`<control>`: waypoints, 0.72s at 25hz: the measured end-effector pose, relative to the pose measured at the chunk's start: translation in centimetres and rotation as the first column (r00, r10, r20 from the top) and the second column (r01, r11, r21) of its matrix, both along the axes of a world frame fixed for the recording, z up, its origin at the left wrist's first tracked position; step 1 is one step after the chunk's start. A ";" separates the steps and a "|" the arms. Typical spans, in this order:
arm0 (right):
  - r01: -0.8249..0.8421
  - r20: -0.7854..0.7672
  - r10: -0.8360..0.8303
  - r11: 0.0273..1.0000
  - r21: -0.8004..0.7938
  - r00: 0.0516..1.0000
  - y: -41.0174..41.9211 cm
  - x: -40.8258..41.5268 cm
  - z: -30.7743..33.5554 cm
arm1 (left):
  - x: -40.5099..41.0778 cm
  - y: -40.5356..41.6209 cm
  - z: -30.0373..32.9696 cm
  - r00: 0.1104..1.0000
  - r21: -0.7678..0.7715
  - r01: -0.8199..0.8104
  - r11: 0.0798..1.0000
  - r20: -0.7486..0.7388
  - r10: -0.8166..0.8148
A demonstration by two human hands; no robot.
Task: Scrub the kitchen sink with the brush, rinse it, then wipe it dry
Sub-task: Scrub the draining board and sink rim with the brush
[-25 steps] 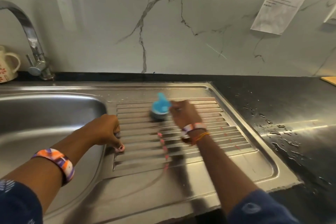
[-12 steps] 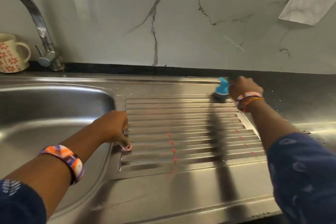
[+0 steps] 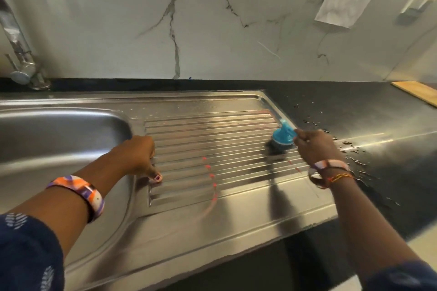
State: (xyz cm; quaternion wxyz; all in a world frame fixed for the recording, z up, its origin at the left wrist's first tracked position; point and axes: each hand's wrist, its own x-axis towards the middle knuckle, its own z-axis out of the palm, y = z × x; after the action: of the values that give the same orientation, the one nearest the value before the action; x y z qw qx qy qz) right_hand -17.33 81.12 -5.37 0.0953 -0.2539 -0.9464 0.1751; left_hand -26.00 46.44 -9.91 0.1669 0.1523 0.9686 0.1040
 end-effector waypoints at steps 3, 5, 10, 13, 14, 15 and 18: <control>-0.146 -0.017 0.146 0.989 0.004 0.989 -8.7 0.7 -1.0 | 1.5 -1.2 -0.8 0.997 0.034 0.029 0.999 -0.073 -0.026; -0.312 -0.035 0.313 0.950 0.021 0.949 -15.9 1.4 -2.1 | 3.2 -1.6 -1.5 0.989 0.030 0.052 0.998 -0.142 -0.047; -0.407 0.015 0.410 0.899 0.161 0.912 -17.7 2.6 -1.2 | 6.2 -2.8 -1.1 0.991 -0.076 0.109 0.991 -0.067 -0.114; -0.170 0.126 0.143 0.954 0.246 0.982 -8.8 2.3 0.3 | 7.2 -3.4 -0.8 0.987 -0.107 0.160 0.981 -0.010 -0.162; -0.066 0.151 0.032 0.971 0.229 0.988 -5.9 2.2 1.0 | 7.4 -3.3 -0.9 0.988 -0.107 0.152 0.983 0.001 -0.153; 0.025 0.169 -0.059 0.980 0.197 0.984 -3.8 2.1 1.8 | 7.6 -3.2 -0.9 0.990 -0.110 0.142 0.984 0.001 -0.143; 0.147 0.162 -0.170 0.978 0.146 0.972 -1.6 1.6 2.7 | 7.6 -2.4 -0.4 0.994 -0.128 0.104 0.986 -0.023 -0.108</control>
State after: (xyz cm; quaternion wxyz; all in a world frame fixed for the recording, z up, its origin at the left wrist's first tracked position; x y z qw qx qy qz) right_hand -15.71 79.50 -2.66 0.0431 -0.3362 -0.9374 0.0806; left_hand -18.41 44.00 -10.28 0.1668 0.1942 0.9662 0.0312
